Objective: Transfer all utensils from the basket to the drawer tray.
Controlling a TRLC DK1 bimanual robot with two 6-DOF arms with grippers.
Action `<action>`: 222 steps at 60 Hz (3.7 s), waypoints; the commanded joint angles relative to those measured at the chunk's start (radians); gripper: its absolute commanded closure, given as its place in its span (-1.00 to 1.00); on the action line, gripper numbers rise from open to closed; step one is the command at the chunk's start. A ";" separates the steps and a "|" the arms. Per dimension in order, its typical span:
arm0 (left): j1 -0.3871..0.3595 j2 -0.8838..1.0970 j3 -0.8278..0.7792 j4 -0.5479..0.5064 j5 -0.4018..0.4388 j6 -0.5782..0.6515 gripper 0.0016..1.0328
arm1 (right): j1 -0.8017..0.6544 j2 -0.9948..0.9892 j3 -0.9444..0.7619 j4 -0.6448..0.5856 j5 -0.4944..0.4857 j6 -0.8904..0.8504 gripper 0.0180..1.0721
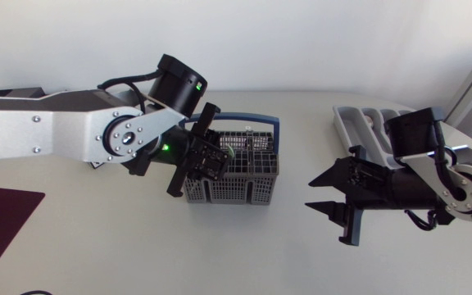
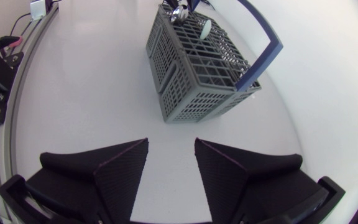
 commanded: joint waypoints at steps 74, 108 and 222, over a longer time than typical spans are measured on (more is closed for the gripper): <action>-0.008 -0.034 0.001 -0.003 0.018 0.015 0.93 | 0.083 0.011 -0.071 0.059 0.044 0.077 -0.08; -0.020 -0.149 0.036 -0.028 0.018 -0.054 0.93 | 0.104 -0.077 -0.099 0.036 0.070 0.089 -0.08; -0.170 -0.064 0.311 -0.385 0.126 -1.445 0.93 | 0.540 -0.172 -0.057 0.347 0.577 0.535 0.05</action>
